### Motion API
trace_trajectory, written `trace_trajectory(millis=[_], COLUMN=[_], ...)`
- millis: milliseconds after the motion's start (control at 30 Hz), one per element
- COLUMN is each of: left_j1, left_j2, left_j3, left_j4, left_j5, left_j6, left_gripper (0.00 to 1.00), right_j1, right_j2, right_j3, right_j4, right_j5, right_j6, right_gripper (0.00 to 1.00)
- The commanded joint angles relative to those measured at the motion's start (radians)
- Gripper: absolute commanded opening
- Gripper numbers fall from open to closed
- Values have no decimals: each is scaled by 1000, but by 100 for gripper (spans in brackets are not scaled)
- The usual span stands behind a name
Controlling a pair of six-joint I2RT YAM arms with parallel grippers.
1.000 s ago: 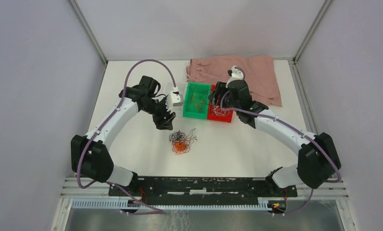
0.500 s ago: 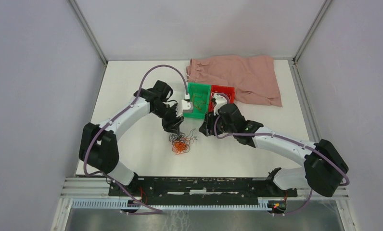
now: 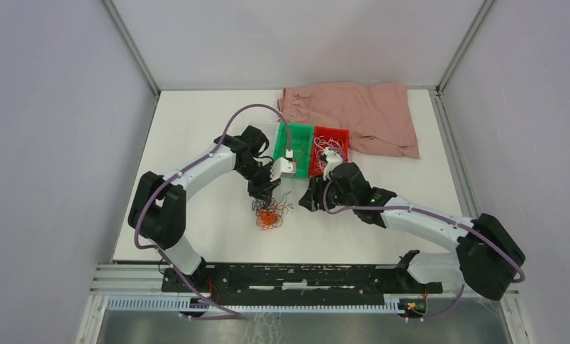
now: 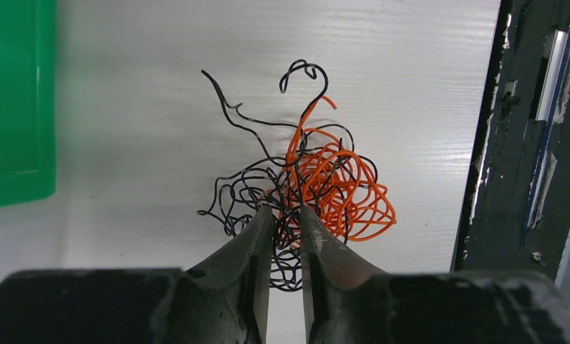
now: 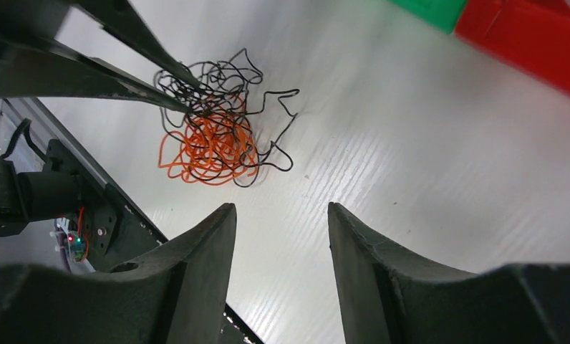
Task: Untangle the cables
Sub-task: Untie the cable.
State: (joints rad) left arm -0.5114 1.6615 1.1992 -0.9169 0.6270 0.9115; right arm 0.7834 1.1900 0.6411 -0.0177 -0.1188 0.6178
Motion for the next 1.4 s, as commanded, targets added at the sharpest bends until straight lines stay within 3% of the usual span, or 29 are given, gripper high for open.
trace_trajectory(millis=[0, 233, 433, 567, 733, 1033, 1133, 1367], left_j1=[1, 3, 5, 4, 5, 6, 5, 4], left_j2=[-78, -143, -191, -249, -357, -431, -445, -479], left_j3=[-15, -53, 26, 51, 45, 88, 115, 162], left_j4=[12, 41, -5, -70, -123, -179, -187, -258], left_j5=[-33, -74, -52, -37, -70, -86, -80, -57], left_j6=[59, 57, 16, 11, 31, 48, 57, 153], left_gripper=[22, 3, 3, 3, 3, 3, 3, 3], right_j1=[-1, -1, 0, -1, -1, 7, 29, 61], right_j2=[147, 288, 314, 265, 207, 315, 325, 376], right_j3=[27, 68, 56, 44, 86, 141, 133, 173], right_j4=[197, 360, 443, 459, 350, 458, 536, 529], right_j5=[-103, -145, -129, -99, -41, -189, -210, -192], right_j6=[71, 120, 165, 130, 57, 67, 60, 38], right_gripper=[56, 47, 43, 48, 54, 58, 59, 59])
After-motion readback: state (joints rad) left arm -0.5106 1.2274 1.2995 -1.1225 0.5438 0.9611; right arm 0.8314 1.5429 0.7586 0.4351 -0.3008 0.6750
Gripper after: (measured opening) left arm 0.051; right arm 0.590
